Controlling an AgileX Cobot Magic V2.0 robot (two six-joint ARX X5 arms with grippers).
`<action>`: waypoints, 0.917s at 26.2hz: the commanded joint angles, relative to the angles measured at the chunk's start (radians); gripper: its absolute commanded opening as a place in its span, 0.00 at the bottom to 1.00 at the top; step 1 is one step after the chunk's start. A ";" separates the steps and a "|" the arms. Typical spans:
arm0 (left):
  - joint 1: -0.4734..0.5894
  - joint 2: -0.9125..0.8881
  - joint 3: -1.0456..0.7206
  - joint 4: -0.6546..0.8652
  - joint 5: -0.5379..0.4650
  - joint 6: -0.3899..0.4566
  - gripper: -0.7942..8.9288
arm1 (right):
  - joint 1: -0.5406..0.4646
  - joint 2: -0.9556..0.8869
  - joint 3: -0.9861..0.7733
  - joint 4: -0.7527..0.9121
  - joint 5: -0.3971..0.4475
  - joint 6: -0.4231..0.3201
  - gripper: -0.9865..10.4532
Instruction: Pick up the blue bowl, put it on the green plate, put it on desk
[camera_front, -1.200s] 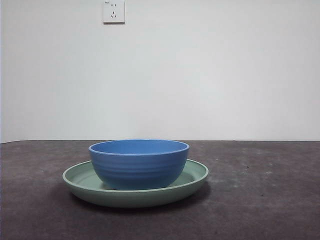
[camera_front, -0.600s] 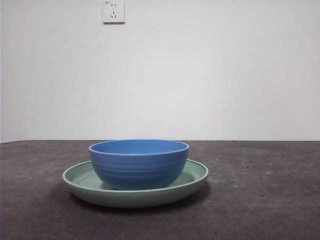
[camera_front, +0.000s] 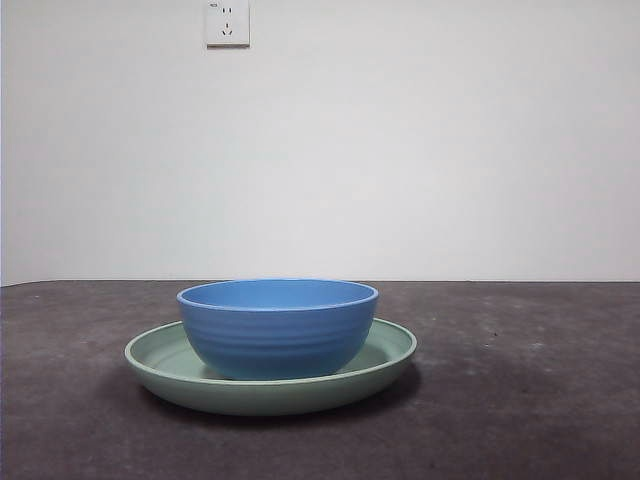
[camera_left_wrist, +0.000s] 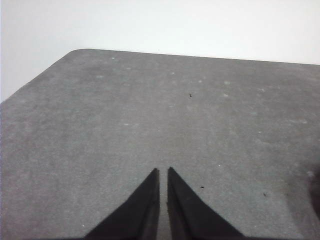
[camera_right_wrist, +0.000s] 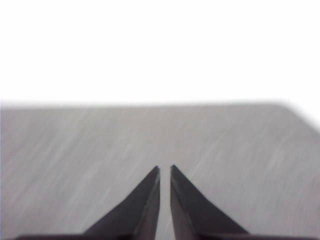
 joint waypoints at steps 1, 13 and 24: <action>0.000 0.000 -0.020 -0.008 -0.006 0.011 0.11 | -0.049 -0.049 -0.154 0.206 0.004 -0.026 0.11; 0.000 0.000 -0.020 -0.008 -0.006 0.011 0.11 | -0.089 -0.098 -0.396 0.238 -0.042 -0.012 0.11; 0.000 0.000 -0.020 -0.008 -0.006 0.011 0.11 | -0.089 -0.098 -0.439 0.214 -0.113 -0.057 0.11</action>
